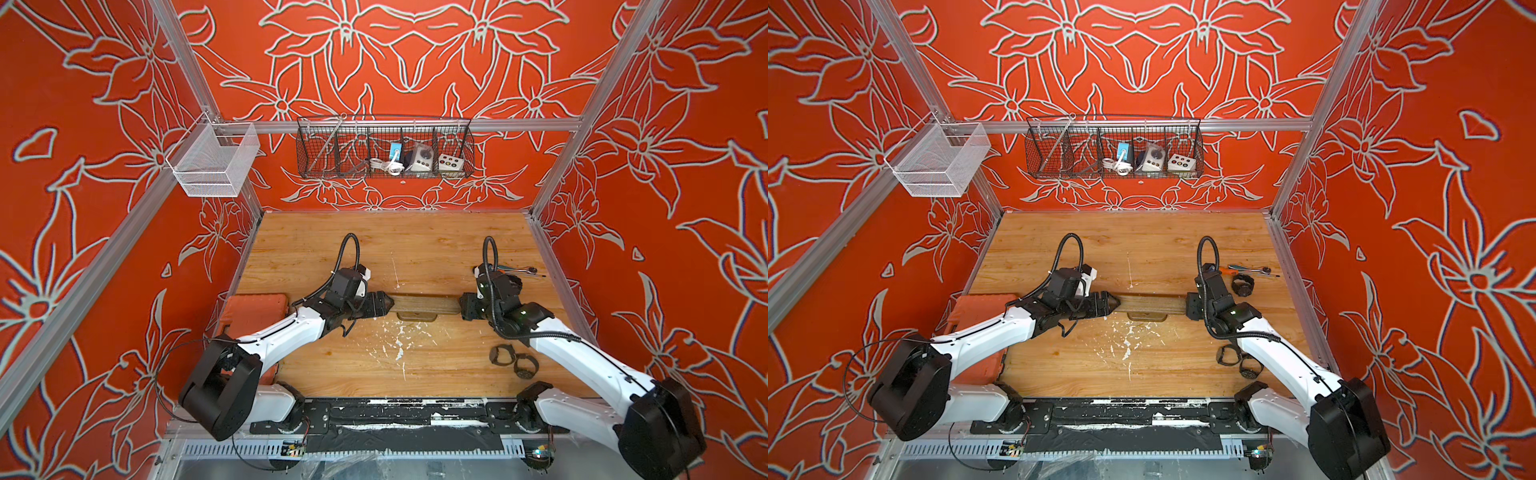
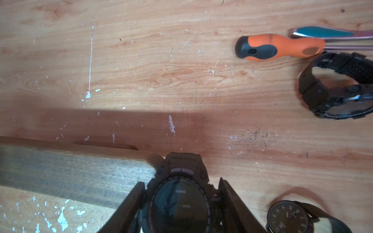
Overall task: Place watch on stand
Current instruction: Place the watch on the stand.
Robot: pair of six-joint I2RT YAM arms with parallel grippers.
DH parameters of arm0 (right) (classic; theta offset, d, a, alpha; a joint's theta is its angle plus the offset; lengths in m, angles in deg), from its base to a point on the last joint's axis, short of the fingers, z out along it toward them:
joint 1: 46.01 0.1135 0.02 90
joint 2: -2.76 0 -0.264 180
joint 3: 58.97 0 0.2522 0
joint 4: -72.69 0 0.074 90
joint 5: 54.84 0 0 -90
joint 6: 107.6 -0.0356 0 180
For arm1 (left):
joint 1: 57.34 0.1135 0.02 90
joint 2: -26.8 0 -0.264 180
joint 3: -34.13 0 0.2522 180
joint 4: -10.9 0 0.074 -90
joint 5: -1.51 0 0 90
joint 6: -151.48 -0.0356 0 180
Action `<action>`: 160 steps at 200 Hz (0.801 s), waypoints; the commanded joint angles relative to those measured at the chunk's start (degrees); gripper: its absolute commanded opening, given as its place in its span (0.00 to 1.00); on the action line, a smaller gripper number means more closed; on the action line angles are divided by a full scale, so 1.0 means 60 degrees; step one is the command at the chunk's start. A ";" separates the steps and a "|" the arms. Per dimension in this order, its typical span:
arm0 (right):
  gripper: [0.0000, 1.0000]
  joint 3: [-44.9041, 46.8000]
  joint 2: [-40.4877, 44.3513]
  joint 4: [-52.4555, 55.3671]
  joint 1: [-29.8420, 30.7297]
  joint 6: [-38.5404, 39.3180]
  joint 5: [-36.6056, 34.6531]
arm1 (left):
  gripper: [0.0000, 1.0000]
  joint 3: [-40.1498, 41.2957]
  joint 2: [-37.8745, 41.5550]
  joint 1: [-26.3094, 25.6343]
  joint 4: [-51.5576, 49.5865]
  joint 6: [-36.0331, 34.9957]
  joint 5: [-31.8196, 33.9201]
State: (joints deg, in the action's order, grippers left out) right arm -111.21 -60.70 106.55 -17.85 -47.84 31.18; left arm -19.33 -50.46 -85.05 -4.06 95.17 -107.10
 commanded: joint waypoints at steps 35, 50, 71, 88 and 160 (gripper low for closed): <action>0.30 -0.0505 -0.0291 -0.0235 0.0081 0.0176 0.0234 | 0.84 -0.0239 -0.0354 0.0054 0.0404 -0.0052 -0.0649; 0.30 -0.0555 -0.0408 -0.0251 0.0165 0.0162 0.0149 | 0.81 -0.0246 -0.0356 0.0047 0.0411 -0.0067 -0.0685; 0.30 -0.0660 -0.0513 -0.0264 0.0335 0.0148 -0.0054 | 0.78 -0.0211 -0.0368 0.0003 0.0429 -0.0085 -0.0725; 0.31 -0.0759 -0.0588 -0.0278 0.0551 0.0147 -0.0304 | 0.77 -0.0194 -0.0399 -0.0081 0.0433 -0.0092 -0.0726; 0.32 -0.0815 -0.0845 -0.0557 0.1494 -0.0028 -0.1238 | 0.77 -0.0153 -0.0397 -0.0345 0.0418 -0.0080 -0.0595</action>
State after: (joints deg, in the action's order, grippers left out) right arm -114.46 -65.14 104.84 -10.46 -47.06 27.39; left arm -19.40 -52.25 -86.38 -2.33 94.97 -110.62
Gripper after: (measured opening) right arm 0.573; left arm 0.766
